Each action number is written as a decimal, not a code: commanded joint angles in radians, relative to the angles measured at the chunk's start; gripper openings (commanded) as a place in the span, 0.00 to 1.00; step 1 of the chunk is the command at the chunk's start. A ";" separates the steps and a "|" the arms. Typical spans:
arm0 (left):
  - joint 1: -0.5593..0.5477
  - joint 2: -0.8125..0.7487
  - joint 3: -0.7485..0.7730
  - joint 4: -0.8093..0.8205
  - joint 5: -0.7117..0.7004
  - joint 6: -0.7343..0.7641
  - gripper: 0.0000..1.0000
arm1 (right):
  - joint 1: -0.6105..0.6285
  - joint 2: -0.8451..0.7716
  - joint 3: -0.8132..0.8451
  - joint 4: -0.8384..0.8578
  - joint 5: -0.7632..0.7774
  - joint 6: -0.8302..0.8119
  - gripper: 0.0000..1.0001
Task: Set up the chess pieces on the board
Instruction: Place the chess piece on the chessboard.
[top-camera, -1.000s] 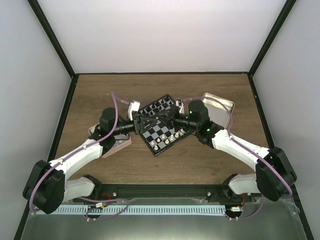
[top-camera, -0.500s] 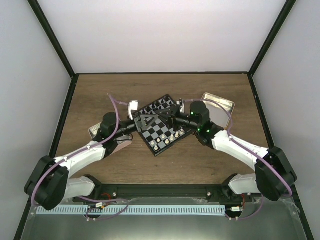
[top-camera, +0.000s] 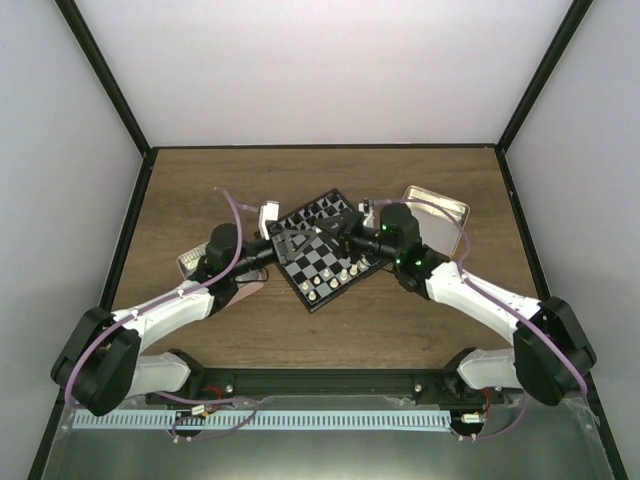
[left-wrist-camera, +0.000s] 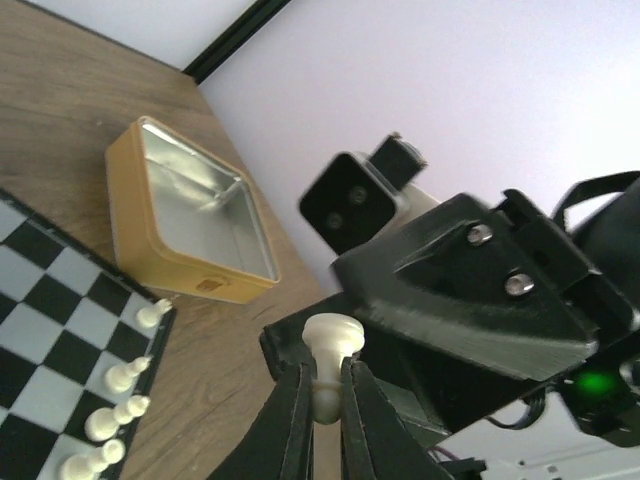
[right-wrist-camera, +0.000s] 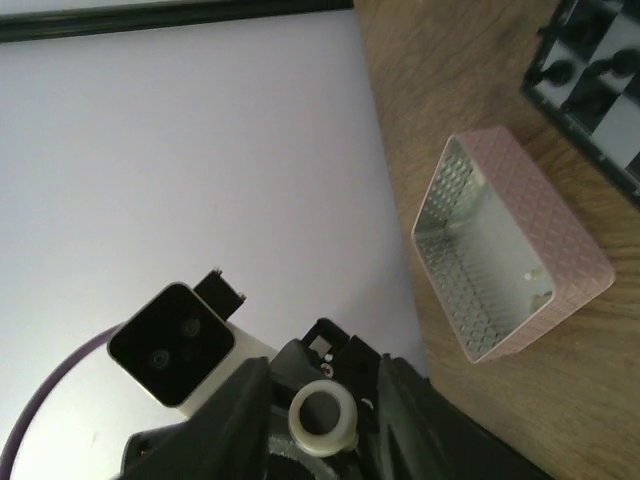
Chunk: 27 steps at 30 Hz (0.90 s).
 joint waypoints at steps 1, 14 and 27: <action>-0.008 -0.031 0.072 -0.255 -0.046 0.095 0.04 | 0.002 -0.085 0.021 -0.206 0.214 -0.170 0.43; -0.009 0.175 0.465 -1.429 -0.348 0.515 0.04 | 0.002 -0.289 -0.032 -0.437 0.628 -0.455 0.65; -0.071 0.529 0.757 -1.642 -0.449 0.609 0.04 | 0.002 -0.323 -0.104 -0.426 0.610 -0.483 0.65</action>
